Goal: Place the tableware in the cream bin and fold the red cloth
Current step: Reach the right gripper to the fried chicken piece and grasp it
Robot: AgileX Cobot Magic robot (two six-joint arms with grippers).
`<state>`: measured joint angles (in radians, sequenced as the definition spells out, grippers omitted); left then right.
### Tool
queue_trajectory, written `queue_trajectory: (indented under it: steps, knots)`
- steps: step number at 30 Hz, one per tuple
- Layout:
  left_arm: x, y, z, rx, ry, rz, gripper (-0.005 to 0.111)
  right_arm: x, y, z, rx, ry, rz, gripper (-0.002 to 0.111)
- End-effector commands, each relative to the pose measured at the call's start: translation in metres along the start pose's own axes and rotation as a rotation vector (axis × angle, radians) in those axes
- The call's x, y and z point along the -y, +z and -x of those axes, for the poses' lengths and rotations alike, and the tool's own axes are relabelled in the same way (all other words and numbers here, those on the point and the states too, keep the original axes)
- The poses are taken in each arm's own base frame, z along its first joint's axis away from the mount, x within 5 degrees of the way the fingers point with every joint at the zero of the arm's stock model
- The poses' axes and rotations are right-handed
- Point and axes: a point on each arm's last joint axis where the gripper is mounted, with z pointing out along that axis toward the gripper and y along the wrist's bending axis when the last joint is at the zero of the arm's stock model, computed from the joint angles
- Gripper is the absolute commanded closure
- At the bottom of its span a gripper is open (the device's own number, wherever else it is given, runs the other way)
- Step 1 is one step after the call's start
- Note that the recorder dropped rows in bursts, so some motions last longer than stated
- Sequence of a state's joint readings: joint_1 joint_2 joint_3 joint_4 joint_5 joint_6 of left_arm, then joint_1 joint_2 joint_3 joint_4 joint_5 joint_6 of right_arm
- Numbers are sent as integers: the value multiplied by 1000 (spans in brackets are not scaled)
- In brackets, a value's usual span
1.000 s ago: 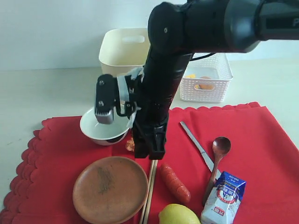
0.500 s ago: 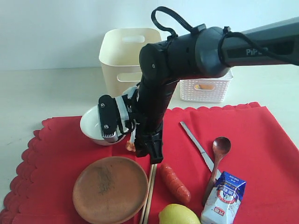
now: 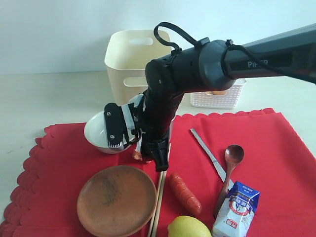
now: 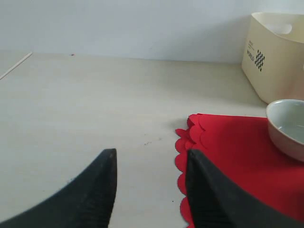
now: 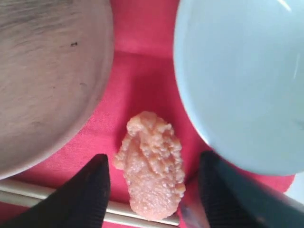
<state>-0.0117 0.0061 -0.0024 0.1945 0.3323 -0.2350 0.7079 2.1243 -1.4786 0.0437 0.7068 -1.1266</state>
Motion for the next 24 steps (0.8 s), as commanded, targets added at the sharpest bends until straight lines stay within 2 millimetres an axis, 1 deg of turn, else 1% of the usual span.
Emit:
queue_trajectory:
  steps: [1, 9, 10, 12, 13, 16, 18, 21, 24]
  knots:
    - [0, 0, 0, 11, -5, 1, 61, -2, 7, -1, -18, 5, 12, 54]
    - [0, 0, 0, 11, -5, 1, 61, -4, 24, -8, -76, -1, 26, 54]
    - [0, 0, 0, 11, -5, 1, 61, -4, 26, -8, -75, -2, 25, 56]
    - [0, 0, 0, 11, -5, 1, 61, -4, 26, -8, -75, -2, 24, 65]
    - [0, 0, 0, 11, -5, 1, 61, -4, 26, -8, -75, -2, 24, 74]
    - [0, 0, 0, 11, -5, 1, 61, -6, 26, -10, -96, -13, 42, 96]
    - [0, 0, 0, 11, -5, 1, 61, -7, 25, -11, -111, -18, 59, 107]
    - [0, 0, 0, 11, -5, 1, 61, -9, 21, -12, -125, -17, 80, 108]
    - [0, 0, 0, 11, -5, 1, 61, -8, 9, -11, -123, -1, 71, 108]
